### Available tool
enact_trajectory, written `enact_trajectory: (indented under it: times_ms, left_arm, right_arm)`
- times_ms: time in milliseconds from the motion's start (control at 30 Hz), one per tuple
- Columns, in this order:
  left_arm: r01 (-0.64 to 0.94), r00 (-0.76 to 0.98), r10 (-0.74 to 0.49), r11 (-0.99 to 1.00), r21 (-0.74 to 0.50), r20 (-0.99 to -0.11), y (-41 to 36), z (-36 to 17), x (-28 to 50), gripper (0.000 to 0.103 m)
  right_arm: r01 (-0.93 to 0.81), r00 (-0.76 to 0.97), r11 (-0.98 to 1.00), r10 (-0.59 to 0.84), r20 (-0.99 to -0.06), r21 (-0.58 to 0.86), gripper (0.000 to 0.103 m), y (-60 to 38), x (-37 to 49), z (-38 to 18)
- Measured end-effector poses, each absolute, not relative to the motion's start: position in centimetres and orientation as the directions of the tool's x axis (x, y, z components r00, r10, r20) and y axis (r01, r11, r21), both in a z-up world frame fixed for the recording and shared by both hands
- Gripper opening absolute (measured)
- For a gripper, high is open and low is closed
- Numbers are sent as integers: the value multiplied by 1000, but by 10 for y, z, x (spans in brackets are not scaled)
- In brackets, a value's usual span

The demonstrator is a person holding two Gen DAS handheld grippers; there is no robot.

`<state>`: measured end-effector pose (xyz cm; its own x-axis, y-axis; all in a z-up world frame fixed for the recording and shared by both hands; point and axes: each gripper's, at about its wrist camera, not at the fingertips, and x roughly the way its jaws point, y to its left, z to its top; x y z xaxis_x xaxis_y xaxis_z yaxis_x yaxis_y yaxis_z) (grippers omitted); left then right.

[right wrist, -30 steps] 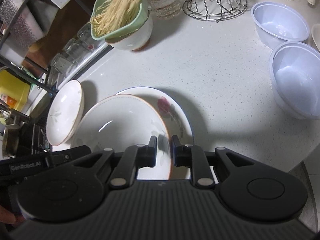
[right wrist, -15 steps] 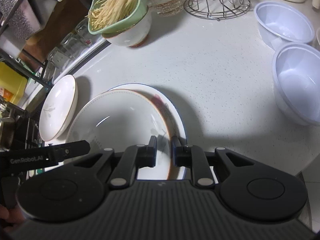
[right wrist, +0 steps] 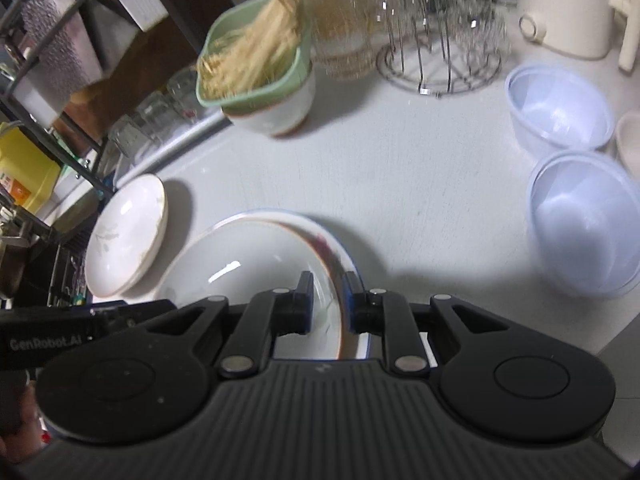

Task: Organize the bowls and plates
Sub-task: 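Open both grippers and pull back from the stacked plates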

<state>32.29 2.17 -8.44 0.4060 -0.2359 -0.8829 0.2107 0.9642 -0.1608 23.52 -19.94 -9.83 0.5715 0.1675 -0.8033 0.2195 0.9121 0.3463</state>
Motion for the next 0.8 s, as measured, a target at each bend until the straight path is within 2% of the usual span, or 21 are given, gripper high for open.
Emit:
enact_trajectory:
  times_ms: [333,467,533,600,700,800]
  left_arm:
    - [224,493,-248,962,-154,-834,29,-32,284,70]
    - [203,547,-234,969,-144,-804,38,-12,266,74]
    - [182,568,-223,973,-144,-792,43,-5,257,75]
    - [168,583,-215,975,-143,-784,45,2,246,76]
    - [154,595,-194,980,-127,-780,43,9,230,76]
    - [134,599,-198,980,-146,-776,43,15,213,82]
  right_arm:
    - [188,657,920,143,-740,345,20,-202,207,-45]
    - [166,691,927,134,-710,336,22,-203,191,-24]
    - [152,706,932,131,-696,330,31,-203,183,-15]
    - [135,722,934,135,-679,330,48,-204,175,-8]
    - [102,741,938,151,-654,332,65,-206,163,0]
    - [63,747,940,179,-640,336,72,-208,152,10]
